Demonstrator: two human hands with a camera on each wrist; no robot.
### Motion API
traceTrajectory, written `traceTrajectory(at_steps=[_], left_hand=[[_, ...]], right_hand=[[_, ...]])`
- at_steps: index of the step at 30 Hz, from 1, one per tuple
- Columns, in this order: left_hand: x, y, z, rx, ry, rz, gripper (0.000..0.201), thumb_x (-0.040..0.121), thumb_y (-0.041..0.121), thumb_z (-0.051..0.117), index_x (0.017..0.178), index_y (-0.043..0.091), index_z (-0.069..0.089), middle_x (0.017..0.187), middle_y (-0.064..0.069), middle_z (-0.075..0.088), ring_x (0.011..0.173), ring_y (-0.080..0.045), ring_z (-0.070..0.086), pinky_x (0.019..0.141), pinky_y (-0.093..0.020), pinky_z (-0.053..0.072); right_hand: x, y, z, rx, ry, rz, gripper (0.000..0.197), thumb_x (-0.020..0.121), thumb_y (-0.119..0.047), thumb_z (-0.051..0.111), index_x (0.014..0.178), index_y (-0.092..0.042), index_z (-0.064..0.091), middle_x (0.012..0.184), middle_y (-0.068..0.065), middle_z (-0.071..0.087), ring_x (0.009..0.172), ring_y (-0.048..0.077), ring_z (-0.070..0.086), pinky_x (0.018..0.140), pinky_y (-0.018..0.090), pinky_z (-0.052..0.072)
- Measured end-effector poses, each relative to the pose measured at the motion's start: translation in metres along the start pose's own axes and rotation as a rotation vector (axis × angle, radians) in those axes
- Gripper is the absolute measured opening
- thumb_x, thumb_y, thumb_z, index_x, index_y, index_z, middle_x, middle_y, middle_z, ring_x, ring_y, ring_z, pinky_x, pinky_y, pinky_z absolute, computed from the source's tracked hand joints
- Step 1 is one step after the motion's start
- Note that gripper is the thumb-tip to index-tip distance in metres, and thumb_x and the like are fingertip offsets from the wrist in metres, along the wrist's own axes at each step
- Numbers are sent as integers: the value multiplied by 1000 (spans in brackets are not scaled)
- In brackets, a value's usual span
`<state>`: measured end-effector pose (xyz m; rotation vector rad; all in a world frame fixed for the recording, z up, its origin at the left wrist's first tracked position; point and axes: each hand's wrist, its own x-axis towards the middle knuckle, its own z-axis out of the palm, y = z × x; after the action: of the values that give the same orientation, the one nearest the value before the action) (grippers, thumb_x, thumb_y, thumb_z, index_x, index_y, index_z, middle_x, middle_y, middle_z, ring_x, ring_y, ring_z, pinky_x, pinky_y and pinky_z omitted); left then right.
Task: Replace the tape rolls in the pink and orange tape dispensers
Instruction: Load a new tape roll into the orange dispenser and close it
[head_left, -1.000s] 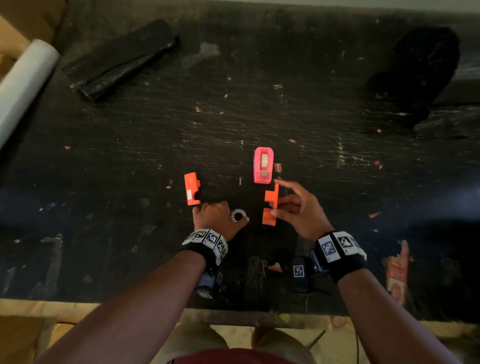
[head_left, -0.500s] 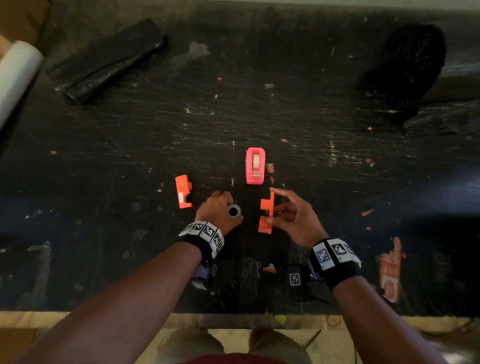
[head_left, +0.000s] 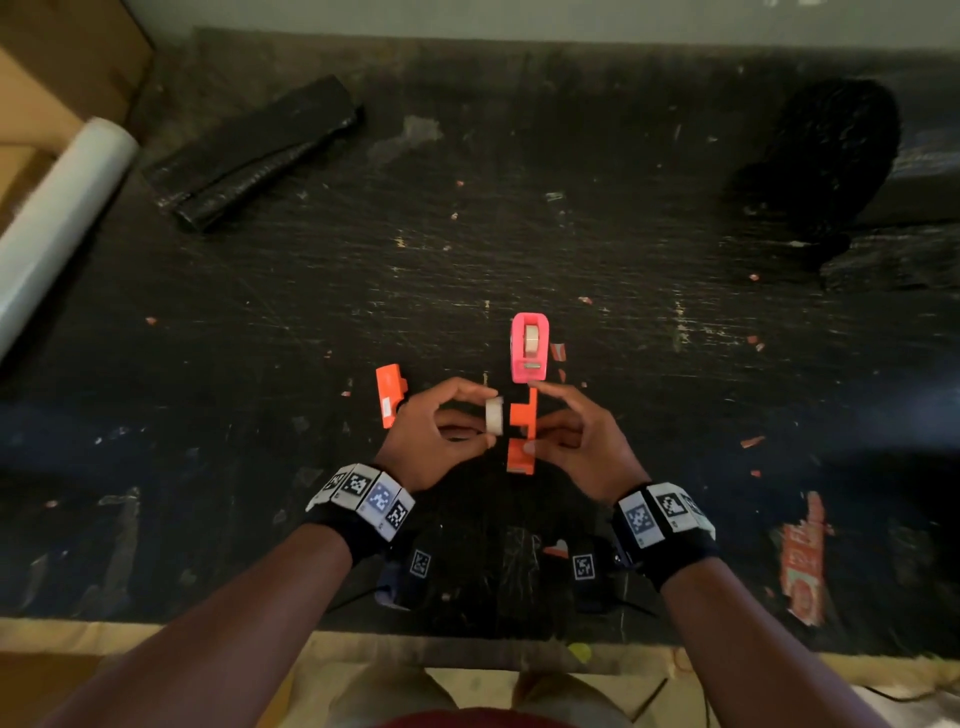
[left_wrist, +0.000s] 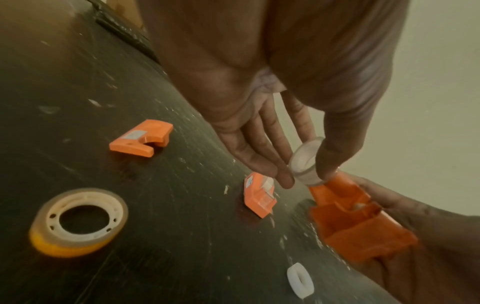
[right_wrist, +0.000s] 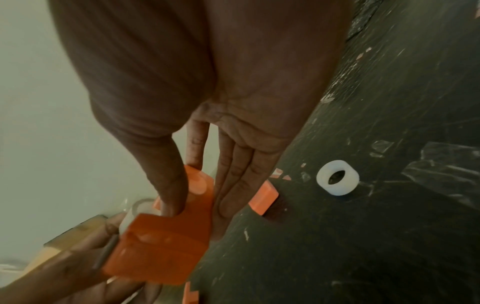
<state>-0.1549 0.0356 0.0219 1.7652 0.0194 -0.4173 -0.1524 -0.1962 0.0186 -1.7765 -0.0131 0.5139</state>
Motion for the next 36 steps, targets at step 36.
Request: traceTrajectory(at_steps=[36], left_hand=[[12,-15,-70,334,123,113,50,84,12,72,129,31,63,125,4,61,113,-9,66,96,-39,57]], right_hand=[[27,-24,41,47,-56,-19,75,81,6,78,143,-25,49,107,11,76,104,14,72,91,25,57]])
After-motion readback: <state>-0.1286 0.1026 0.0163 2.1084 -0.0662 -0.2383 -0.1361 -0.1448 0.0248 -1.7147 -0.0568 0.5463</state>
